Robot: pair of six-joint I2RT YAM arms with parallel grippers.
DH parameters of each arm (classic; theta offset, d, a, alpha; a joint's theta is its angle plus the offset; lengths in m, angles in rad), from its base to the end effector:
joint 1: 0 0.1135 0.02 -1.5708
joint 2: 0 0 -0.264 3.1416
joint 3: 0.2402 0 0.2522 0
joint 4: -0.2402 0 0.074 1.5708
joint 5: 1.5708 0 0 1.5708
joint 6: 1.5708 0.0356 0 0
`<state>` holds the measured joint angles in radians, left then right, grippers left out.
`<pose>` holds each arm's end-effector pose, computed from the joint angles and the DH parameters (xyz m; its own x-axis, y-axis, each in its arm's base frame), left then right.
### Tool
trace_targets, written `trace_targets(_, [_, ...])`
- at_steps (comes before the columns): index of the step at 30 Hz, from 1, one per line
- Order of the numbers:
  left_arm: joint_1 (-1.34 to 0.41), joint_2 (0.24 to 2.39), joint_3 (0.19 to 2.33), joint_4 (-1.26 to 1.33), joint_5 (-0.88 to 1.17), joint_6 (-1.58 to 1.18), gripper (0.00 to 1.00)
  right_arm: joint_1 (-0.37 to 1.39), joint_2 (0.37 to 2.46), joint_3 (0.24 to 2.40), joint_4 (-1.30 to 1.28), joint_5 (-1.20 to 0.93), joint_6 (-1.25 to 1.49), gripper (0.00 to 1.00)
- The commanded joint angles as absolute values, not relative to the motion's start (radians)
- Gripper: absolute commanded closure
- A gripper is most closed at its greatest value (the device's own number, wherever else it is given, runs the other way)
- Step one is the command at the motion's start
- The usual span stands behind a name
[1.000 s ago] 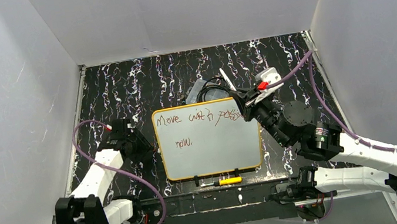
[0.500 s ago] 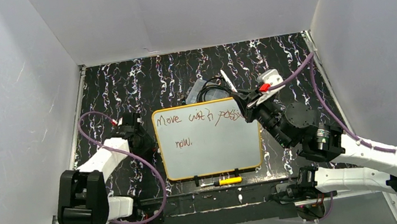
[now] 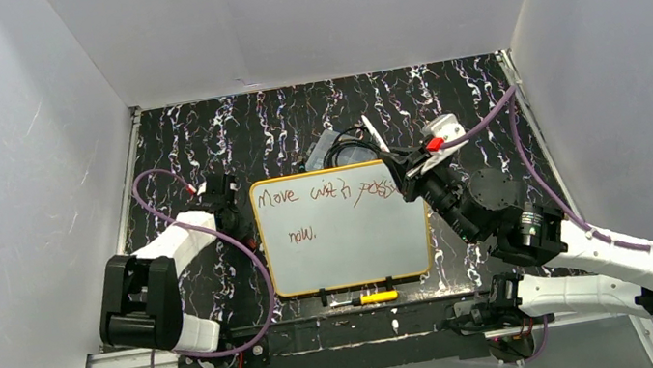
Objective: Write a sentence on the whiteboard
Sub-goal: Pick up the pen cap from the center of the board.
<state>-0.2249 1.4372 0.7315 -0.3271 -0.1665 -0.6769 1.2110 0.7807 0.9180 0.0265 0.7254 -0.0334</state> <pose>0.2607 -0.0536 0.1682 -0.7385 -0.4647 -0.4886 -0.4174 0.8841 -0.2100 0.0806 0.1472 0.4087 0.0731 0.1233 -0.9897 -0.4677 0.8807 0.0752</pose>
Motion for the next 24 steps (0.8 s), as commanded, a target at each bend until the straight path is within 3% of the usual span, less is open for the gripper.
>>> trace_targets(1, [-0.228, 1.435, 0.702, -0.412, -0.221, -0.671, 0.8, 1.209, 0.773, 0.908, 0.072, 0.725, -0.04, 0.99])
trace_targets(9, [-0.229, 1.366, 0.696, -0.471, -0.269, -0.645, 0.85, 1.209, 0.774, 0.904, 0.076, 0.725, -0.041, 0.99])
trace_targets(16, [-0.229, 1.359, 0.712, -0.494, -0.223, -0.63, 0.7, 1.209, 0.775, 0.903, 0.075, 0.724, -0.04, 0.99])
trace_targets(24, [-0.232, 1.34, 0.685, -0.508, -0.18, -0.653, 0.7, 1.209, 0.775, 0.904, 0.075, 0.721, -0.038, 0.99])
